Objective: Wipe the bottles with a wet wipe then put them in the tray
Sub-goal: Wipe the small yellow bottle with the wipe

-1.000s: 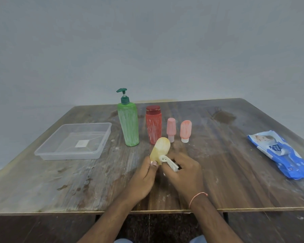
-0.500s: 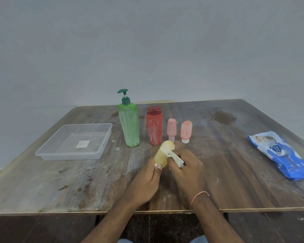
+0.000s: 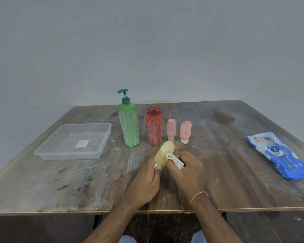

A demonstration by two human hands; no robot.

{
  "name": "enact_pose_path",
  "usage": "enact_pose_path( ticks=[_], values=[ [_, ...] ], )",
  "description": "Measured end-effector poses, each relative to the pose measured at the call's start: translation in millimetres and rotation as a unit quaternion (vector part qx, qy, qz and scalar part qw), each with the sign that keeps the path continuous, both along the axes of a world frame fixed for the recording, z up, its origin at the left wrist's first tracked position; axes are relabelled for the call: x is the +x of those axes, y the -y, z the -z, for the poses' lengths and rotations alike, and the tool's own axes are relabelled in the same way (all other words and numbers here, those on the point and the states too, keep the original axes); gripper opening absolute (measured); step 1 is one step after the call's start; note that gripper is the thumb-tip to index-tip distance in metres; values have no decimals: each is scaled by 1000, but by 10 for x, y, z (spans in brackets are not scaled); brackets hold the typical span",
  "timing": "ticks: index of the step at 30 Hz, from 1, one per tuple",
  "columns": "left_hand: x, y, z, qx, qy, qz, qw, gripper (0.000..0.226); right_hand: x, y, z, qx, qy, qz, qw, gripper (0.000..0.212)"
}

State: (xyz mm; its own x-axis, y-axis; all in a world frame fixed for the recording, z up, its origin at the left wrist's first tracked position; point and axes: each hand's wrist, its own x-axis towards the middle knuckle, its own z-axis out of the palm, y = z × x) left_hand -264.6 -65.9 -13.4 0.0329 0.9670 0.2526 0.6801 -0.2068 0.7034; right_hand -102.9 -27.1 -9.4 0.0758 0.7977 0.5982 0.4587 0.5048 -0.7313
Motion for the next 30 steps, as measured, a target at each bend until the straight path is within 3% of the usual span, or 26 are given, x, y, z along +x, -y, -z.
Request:
enact_pose_path(
  ticks=[4,7,12,14,17,23,27,30],
  values=[
    [-11,5,-16,-12,8,19,1000,18,-4,24,-34,37,3,-20,999,34],
    [-45,11,-38,-53,54,35,996,20,21,-15,-19,-13,-33,40,999,24],
    [-109,51,-84,-112,115,52,986,26,25,-27,-34,-36,-83,45,995,13],
    [-100,69,-85,-114,113,59,985,26,35,-33,-63,-42,-124,38,991,17],
    [-93,69,-71,-107,114,46,987,25,63,-20,-54,-14,-110,-2,994,20],
    [-25,96,-65,-57,16,41,997,23,71,-77,-26,-36,-136,50,989,23],
    [-25,68,-28,-38,5,24,999,20,75,-4,-25,19,-61,-12,998,22],
    [-12,70,-26,-29,-29,22,999,18,69,-14,-34,-35,-73,54,995,15]
  ],
)
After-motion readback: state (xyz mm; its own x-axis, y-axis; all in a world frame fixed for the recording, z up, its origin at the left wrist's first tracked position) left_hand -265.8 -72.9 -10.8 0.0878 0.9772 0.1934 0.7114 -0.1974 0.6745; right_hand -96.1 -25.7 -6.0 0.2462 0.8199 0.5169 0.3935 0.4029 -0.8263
